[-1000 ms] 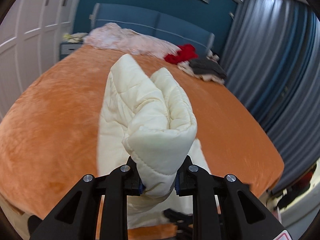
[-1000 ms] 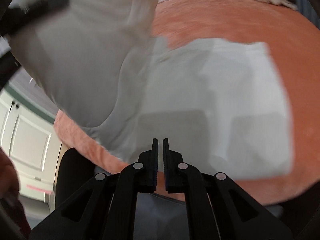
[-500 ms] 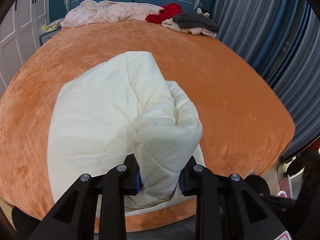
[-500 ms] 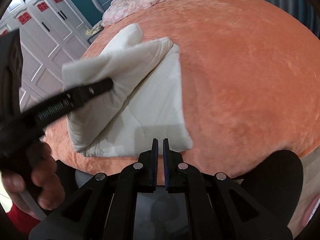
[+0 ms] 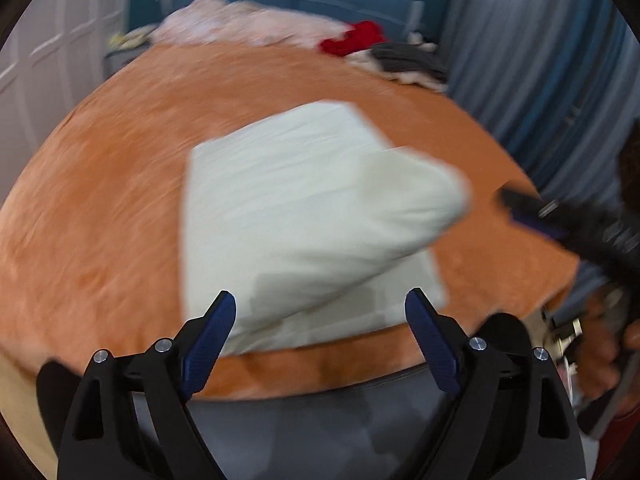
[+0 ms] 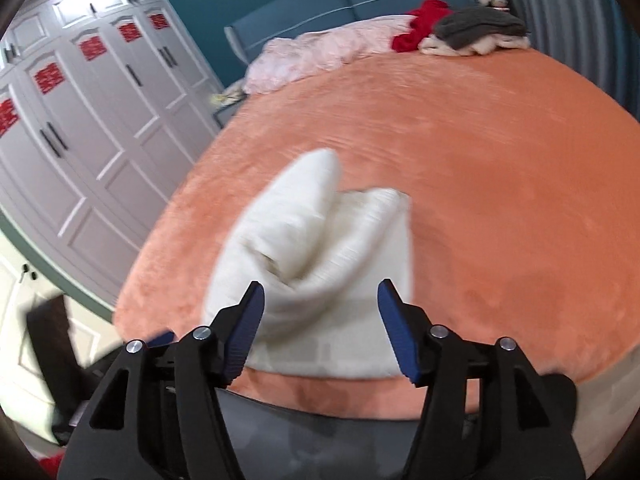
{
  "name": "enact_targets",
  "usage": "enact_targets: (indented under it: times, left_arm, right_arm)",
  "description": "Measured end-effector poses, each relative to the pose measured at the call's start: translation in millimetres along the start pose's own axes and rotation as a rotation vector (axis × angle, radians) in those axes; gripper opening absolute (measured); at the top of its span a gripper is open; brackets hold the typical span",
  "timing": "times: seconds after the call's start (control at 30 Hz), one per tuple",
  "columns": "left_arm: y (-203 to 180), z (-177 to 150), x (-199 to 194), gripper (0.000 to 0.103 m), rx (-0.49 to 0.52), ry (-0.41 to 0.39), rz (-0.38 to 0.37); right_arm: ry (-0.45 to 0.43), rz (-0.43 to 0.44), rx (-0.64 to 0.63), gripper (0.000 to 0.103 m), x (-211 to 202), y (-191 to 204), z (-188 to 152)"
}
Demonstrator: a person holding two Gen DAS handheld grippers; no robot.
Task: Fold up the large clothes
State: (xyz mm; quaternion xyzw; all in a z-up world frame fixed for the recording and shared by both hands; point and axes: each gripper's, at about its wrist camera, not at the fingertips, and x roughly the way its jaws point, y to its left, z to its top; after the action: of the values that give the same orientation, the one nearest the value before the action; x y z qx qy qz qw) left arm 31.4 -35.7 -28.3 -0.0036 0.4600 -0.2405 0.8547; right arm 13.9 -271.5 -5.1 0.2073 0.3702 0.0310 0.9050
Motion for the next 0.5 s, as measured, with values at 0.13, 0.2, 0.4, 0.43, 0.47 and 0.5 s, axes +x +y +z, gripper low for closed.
enact_targets:
  times: [0.13,0.2,0.4,0.43,0.47,0.5]
  left_arm:
    - [29,-9,12,0.084,-0.069,0.034,0.049]
    - [33,-12,16,0.084,-0.057,0.034,0.062]
    - [33,-20,30,0.084,-0.044,0.059,0.080]
    - [31,-21,30,0.084,-0.045,0.062,0.079]
    - [31,-22,32,0.084,-0.045,0.066,0.077]
    - [30,-22,34,0.084,-0.043,0.069,0.077]
  right_arm:
    - [0.019,0.019,-0.034,0.058,16,27,13]
    - [0.041,0.018,-0.052,0.058,23,39,15]
    - [0.126,-0.015,-0.055,0.058,45,47,10]
    - [0.133,-0.024,-0.055,0.058,47,47,9]
    - [0.138,-0.032,-0.055,0.059,48,48,8]
    - [0.143,-0.039,-0.054,0.059,50,48,8]
